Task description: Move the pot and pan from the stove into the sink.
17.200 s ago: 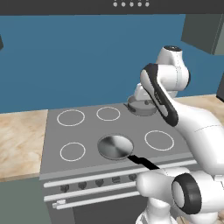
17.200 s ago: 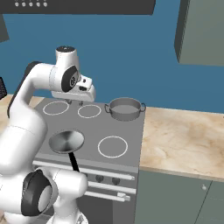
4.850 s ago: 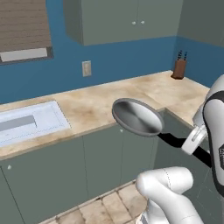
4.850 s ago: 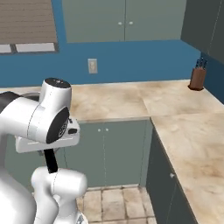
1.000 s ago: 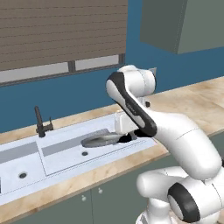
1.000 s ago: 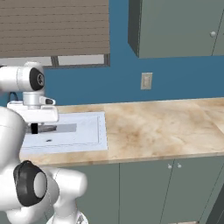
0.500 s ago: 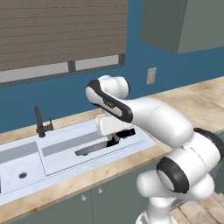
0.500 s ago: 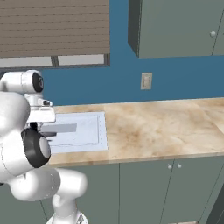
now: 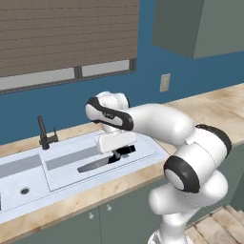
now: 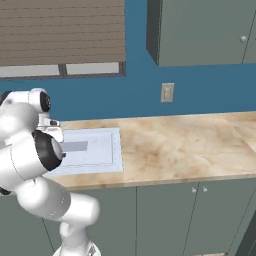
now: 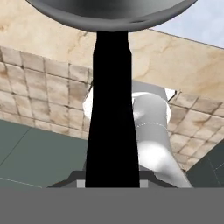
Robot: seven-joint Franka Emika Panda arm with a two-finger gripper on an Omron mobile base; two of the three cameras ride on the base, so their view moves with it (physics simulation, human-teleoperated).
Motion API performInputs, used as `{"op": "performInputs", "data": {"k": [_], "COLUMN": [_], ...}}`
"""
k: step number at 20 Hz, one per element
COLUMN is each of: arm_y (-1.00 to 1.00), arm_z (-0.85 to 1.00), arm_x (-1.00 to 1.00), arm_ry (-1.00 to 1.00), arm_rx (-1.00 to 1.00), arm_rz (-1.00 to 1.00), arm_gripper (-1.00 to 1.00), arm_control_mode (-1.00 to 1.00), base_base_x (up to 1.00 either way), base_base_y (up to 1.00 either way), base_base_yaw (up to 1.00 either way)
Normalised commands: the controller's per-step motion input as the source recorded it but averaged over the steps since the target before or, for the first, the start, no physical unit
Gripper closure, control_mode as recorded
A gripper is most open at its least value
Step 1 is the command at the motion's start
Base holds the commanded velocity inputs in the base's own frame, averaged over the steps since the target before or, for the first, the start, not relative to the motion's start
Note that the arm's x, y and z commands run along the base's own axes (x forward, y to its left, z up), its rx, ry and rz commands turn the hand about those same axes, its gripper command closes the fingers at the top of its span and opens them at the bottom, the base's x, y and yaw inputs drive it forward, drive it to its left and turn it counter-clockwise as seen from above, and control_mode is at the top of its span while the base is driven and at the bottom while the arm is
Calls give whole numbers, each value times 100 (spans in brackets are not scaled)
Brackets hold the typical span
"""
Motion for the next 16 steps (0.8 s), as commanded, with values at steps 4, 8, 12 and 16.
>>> {"op": "performInputs", "data": {"k": [4,8,12,16], "arm_y": [18,17,16,13], "arm_z": [-39,-38,-47,-30], "arm_x": [43,47,37,35], "arm_ry": [-5,-3,-5,-7], "arm_rx": [0,-1,-3,-3], "arm_rz": [0,0,0,0], "arm_gripper": [100,100,100,100], "arm_control_mode": [-100,-100,-100,-100], "base_base_x": [0,0,0,0], "base_base_y": [0,0,0,0], "base_base_yaw": [0,0,0,0]}}
